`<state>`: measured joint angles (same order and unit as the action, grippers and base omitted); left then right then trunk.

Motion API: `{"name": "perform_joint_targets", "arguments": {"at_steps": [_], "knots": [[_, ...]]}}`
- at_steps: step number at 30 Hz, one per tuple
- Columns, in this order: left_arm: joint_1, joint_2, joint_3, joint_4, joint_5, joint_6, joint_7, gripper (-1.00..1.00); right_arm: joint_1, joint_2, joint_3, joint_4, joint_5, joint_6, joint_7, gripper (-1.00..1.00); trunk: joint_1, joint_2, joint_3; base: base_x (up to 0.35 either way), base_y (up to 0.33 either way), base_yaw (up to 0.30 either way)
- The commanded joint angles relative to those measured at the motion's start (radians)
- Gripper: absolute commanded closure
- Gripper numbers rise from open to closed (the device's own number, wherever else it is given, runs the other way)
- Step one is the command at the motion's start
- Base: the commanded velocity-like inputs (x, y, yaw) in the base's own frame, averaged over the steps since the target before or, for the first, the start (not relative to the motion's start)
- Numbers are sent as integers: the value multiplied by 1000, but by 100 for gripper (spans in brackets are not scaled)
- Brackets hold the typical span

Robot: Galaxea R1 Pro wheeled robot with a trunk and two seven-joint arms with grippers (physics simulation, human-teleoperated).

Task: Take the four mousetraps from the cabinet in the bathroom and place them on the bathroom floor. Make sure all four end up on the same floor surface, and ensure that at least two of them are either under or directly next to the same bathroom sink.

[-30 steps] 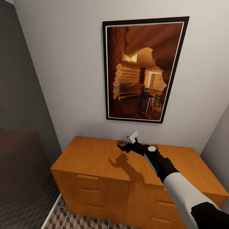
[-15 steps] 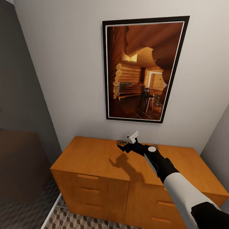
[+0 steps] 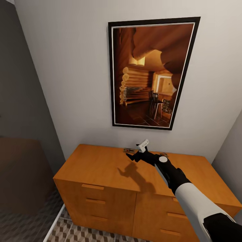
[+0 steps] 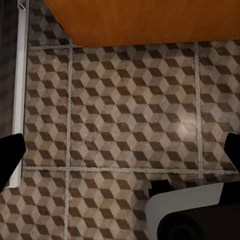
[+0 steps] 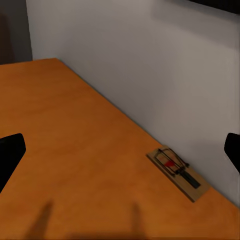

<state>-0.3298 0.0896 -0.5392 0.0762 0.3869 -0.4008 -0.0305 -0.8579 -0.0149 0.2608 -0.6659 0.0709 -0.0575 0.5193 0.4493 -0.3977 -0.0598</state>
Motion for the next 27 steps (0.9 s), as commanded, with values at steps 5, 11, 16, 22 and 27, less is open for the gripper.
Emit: {"name": "perform_joint_targets", "arguments": {"at_steps": [5, 11, 16, 22, 27], "knots": [[-2, -1, -8, 4, 9, -6, -3, -100, -1, -2, 2, 1, 7, -6, -1, -100, 1, -2, -2, 0, 0, 0], [-2, -1, -8, 4, 9, -6, -3, -100, -1, -2, -1, 4, 7, -3, -1, -100, 1, -2, -2, 0, 0, 0], [-2, -1, -8, 4, 9, -6, -3, -100, -1, -2, -12, 18, 6, -3, -2, -100, 1, -2, -2, 0, 0, 0], [-2, -1, -8, 4, 9, -6, -3, -100, -1, -2, -57, 24, 6, -2, -2, -100, 1, -2, -2, 0, 0, 0], [-2, -1, -8, 4, 9, -6, -3, -100, -1, -2, -81, 25, 6, -1, -2, -100, 1, -2, -2, 0, 0, 0]]}}
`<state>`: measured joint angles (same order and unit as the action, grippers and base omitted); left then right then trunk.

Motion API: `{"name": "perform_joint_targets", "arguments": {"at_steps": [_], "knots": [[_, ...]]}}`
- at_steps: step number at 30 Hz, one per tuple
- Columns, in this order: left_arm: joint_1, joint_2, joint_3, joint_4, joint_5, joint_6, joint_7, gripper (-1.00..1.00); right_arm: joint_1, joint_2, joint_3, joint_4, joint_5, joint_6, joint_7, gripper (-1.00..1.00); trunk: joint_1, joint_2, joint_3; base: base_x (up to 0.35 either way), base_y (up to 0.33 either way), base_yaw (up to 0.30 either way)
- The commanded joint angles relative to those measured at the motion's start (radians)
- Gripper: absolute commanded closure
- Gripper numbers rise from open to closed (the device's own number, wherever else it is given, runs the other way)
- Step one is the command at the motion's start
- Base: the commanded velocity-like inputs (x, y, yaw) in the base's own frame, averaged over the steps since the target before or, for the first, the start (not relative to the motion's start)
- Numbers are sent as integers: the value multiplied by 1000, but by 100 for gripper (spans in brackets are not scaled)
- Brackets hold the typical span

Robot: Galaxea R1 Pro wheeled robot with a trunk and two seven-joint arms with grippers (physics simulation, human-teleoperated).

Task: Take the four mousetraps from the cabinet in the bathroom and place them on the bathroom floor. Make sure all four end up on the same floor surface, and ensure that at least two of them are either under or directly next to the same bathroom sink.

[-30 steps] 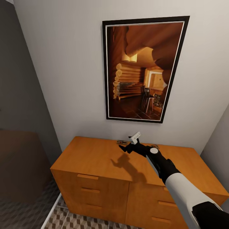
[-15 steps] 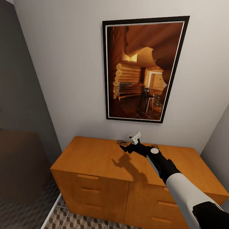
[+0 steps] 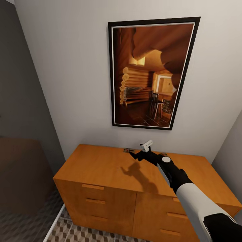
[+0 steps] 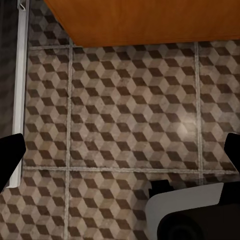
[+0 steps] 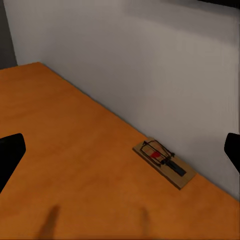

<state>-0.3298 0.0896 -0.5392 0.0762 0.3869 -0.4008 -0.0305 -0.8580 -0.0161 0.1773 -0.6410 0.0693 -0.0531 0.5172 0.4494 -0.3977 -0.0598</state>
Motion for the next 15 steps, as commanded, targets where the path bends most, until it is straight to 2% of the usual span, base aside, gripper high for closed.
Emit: {"name": "perform_joint_targets", "arguments": {"at_steps": [1, 5, 15], "knots": [[-2, -1, -8, 4, 9, -6, -3, -100, -1, -1, -1, 0, 7, -5, 0, -100, 1, -2, -2, 0, 0, 0], [-2, -1, -8, 4, 9, -6, -3, -100, -1, -1, -14, 1, 7, -4, -6, -100, 1, -2, -2, 0, 0, 0], [-2, -1, -8, 4, 9, -6, -3, -100, -1, 0, -17, 25, 7, -4, -29, -100, 1, -2, -2, 0, 0, 0]]}}
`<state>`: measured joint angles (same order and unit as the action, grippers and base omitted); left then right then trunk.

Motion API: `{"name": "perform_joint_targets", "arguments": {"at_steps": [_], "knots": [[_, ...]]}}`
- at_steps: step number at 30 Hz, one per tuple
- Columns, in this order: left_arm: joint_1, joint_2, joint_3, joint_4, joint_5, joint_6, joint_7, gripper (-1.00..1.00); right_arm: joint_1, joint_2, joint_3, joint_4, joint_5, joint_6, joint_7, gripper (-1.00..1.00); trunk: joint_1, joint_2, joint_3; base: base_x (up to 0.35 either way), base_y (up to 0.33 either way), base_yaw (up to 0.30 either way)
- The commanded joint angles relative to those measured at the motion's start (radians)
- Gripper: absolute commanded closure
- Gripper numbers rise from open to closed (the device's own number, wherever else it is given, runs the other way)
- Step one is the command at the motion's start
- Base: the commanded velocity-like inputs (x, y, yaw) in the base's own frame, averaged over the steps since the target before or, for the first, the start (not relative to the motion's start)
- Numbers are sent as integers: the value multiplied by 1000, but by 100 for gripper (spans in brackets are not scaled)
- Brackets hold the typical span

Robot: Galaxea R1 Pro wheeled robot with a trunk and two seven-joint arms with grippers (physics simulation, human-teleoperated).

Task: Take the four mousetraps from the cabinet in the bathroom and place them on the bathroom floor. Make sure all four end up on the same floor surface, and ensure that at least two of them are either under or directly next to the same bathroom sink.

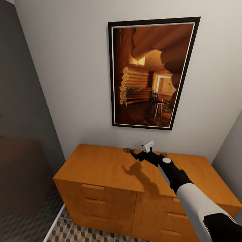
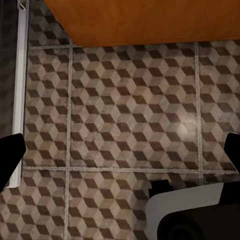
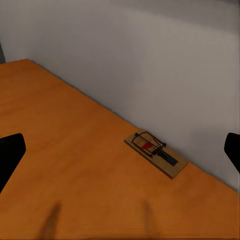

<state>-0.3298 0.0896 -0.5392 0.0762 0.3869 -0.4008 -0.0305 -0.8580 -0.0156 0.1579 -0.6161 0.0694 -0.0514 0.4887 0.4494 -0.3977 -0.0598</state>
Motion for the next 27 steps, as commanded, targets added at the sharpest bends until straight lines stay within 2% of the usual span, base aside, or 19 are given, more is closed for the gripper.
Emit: {"name": "perform_joint_targets", "arguments": {"at_steps": [1, 27], "knots": [[-2, -1, -8, 4, 9, -6, -3, -100, -1, -1, 2, 3, 7, -5, -3, -100, 1, -2, -2, 0, 0, 0], [-2, 4, -8, 4, 9, -3, -2, -100, -1, -1, 2, 13, 7, -7, -18, -100, 1, -2, -2, 5, 1, 0]]}}
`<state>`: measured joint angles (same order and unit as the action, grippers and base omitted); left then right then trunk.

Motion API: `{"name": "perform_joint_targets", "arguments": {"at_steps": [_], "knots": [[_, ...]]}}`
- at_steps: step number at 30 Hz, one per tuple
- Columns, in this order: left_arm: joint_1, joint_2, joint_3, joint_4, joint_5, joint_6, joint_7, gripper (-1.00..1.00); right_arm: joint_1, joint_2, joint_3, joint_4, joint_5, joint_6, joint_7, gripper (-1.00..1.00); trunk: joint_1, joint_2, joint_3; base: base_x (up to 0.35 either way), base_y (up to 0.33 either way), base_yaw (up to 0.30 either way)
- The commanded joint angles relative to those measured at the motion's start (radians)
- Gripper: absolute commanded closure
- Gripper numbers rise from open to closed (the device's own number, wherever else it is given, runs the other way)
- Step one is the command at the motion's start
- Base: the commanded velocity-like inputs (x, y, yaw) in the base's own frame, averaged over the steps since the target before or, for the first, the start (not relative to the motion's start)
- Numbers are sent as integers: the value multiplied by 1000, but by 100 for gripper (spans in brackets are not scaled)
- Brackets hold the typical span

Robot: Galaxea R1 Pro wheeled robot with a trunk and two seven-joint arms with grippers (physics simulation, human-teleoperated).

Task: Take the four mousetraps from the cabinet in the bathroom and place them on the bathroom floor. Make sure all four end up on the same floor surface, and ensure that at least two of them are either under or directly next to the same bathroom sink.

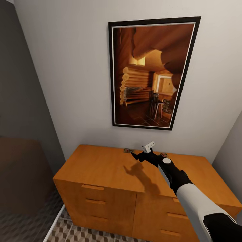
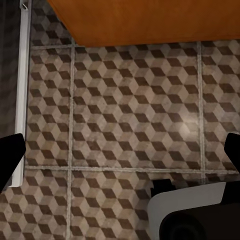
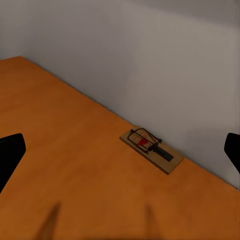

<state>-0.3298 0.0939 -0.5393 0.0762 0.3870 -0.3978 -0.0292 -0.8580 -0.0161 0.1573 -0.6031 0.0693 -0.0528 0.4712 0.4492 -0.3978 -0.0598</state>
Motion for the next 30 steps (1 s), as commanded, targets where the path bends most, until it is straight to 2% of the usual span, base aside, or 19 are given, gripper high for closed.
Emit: {"name": "perform_joint_targets", "arguments": {"at_steps": [1, 5, 12, 30], "knots": [[-2, -1, -8, 4, 9, -4, -3, -100, -1, -1, 2, 0, 7, -6, 0, -100, 1, -2, -2, 154, 71, 0], [-2, 0, -8, 4, 9, 18, -3, -100, -1, -1, 2, 0, 7, -6, 0, -100, 1, -2, -2, 203, 85, 0], [-2, 0, -9, 4, 9, 149, -6, -100, -1, -1, 2, 0, 7, -6, 0, -100, 1, -2, -2, 137, 21, 0], [18, 1, -9, 5, 9, 251, -6, -100, -1, -9, 2, 0, 7, -6, 0, -100, 1, -2, -2, 10, 1, 0]]}}
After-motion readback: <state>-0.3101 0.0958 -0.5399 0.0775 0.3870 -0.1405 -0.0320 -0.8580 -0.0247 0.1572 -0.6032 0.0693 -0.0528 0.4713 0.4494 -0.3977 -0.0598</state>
